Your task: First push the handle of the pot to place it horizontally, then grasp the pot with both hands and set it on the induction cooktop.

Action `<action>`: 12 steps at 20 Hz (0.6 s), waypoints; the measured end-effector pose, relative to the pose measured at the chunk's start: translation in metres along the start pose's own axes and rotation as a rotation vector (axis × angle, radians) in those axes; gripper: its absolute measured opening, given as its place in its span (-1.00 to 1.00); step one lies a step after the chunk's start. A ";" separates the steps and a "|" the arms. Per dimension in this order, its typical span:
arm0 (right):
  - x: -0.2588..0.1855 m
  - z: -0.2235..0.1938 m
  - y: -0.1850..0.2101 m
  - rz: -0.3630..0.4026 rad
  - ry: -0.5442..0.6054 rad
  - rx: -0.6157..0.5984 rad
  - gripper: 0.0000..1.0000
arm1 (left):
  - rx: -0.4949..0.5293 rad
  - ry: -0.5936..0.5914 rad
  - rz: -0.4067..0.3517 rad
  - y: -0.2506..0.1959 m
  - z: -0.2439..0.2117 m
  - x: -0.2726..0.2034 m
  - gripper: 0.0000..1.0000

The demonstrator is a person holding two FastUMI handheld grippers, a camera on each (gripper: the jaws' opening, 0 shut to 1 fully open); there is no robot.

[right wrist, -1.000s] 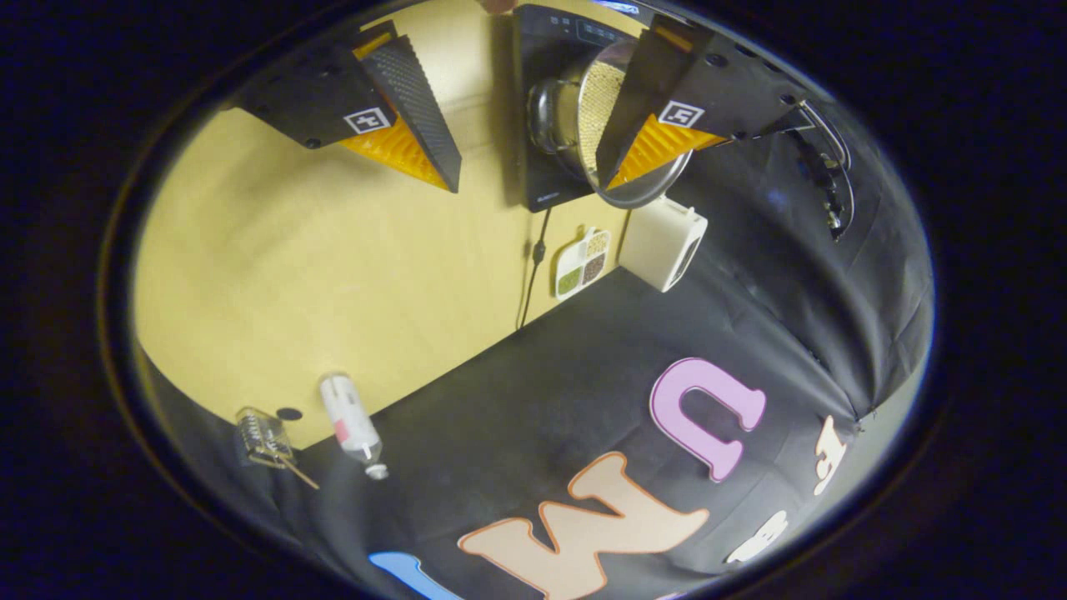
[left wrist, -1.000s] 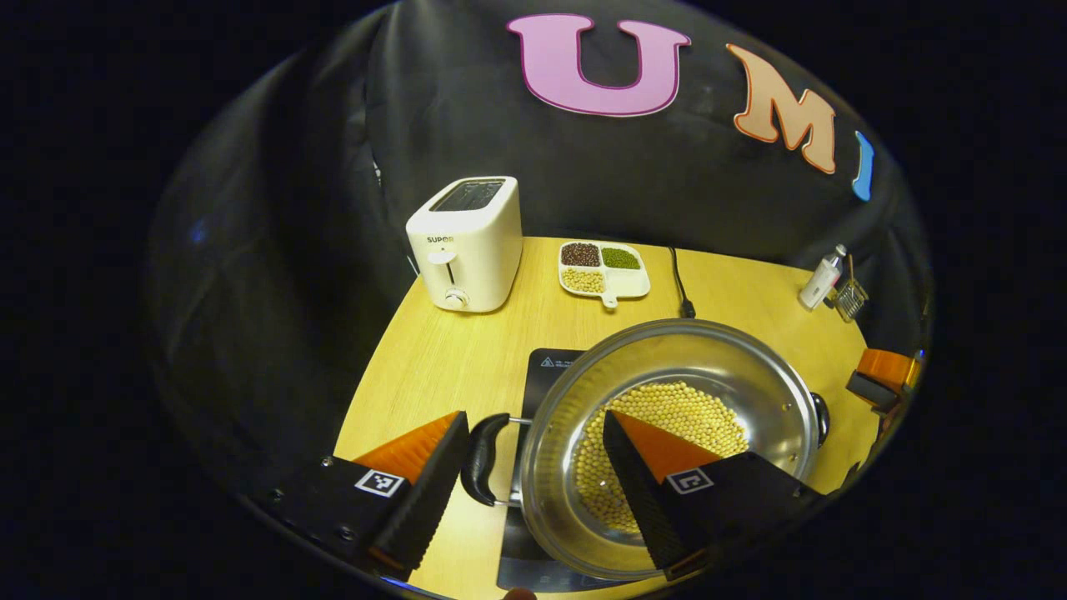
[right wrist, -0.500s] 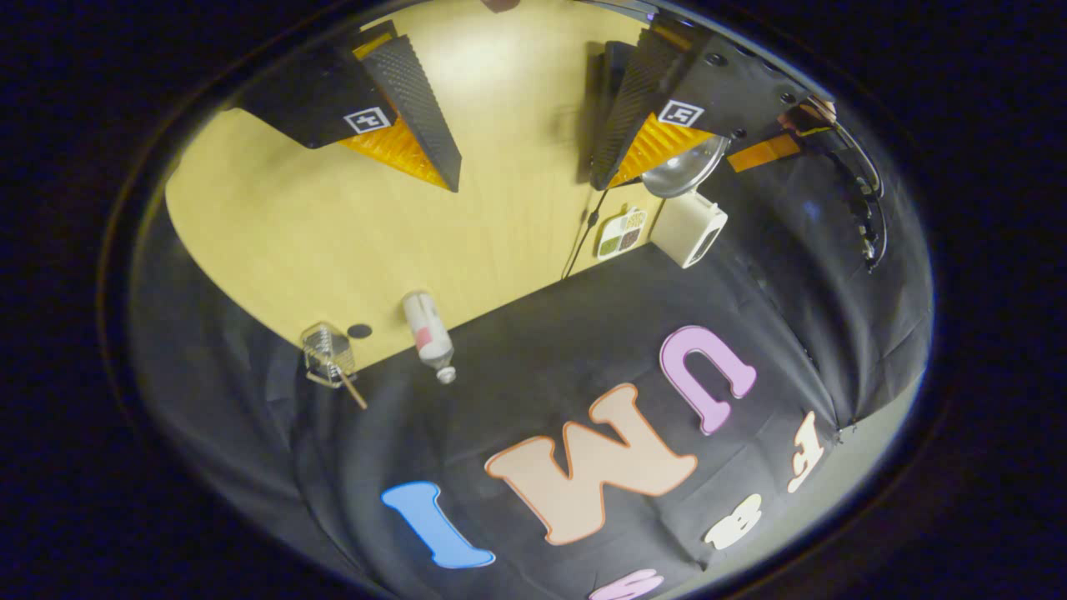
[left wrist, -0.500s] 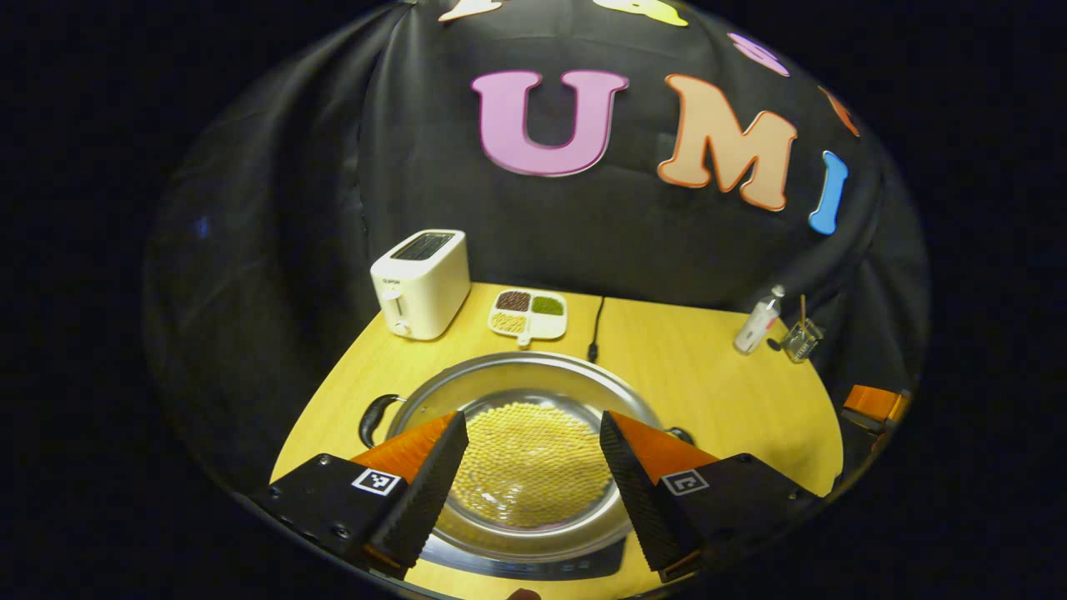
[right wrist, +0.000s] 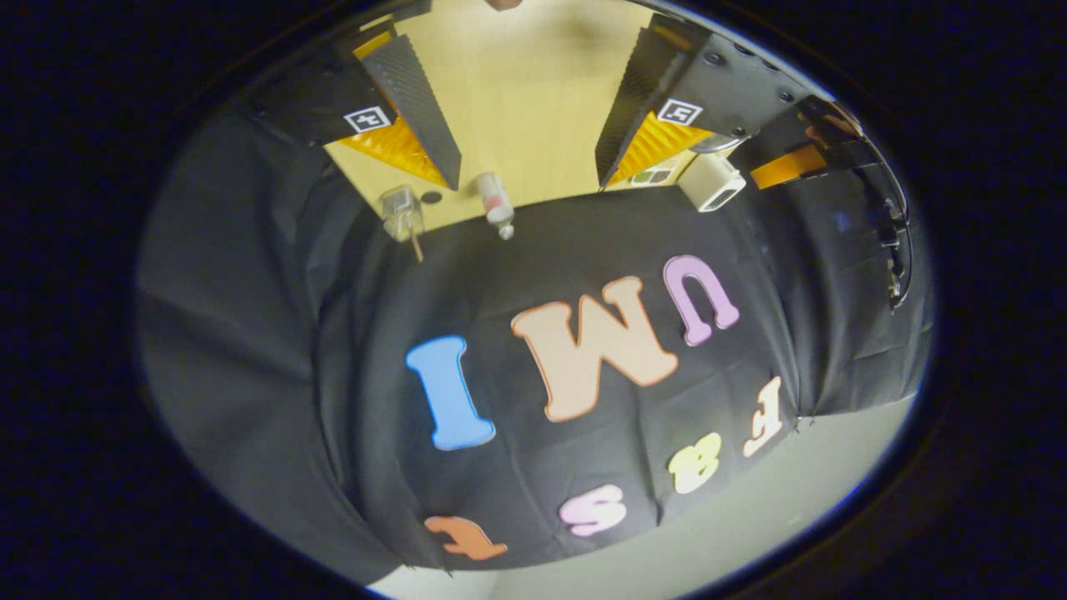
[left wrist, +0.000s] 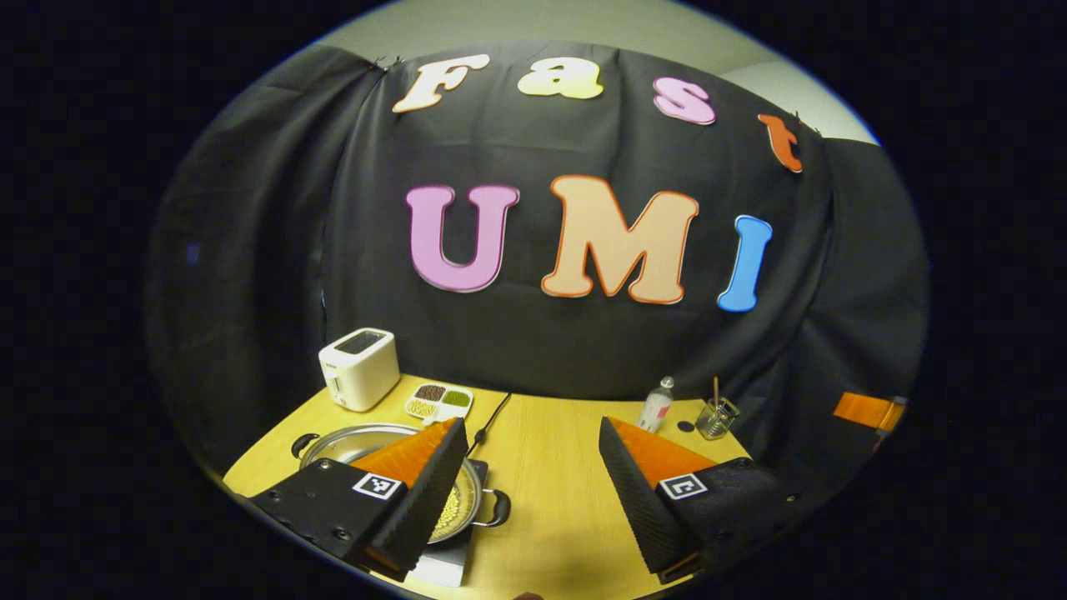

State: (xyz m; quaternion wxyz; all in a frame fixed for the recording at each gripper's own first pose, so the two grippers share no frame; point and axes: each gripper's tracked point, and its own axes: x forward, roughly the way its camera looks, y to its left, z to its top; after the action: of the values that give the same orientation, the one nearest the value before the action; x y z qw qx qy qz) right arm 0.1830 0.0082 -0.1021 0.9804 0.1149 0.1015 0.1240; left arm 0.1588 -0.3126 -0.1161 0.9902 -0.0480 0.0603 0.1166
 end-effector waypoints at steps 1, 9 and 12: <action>-0.011 0.018 -0.005 -0.007 -0.034 -0.033 0.98 | 0.008 -0.037 -0.003 -0.014 0.014 -0.006 0.92; -0.090 0.087 -0.031 -0.034 -0.150 -0.064 0.98 | 0.145 -0.214 -0.050 -0.080 0.063 -0.045 0.92; -0.102 0.084 -0.043 -0.050 -0.163 -0.064 0.99 | 0.183 -0.223 -0.058 -0.091 0.059 -0.053 0.92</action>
State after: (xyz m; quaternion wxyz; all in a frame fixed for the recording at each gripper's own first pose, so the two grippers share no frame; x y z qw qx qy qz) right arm 0.1145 -0.0761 -0.0156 0.9913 0.0906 0.0202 0.0929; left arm 0.1358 -0.4066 -0.0431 0.9939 0.0538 -0.0411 0.0866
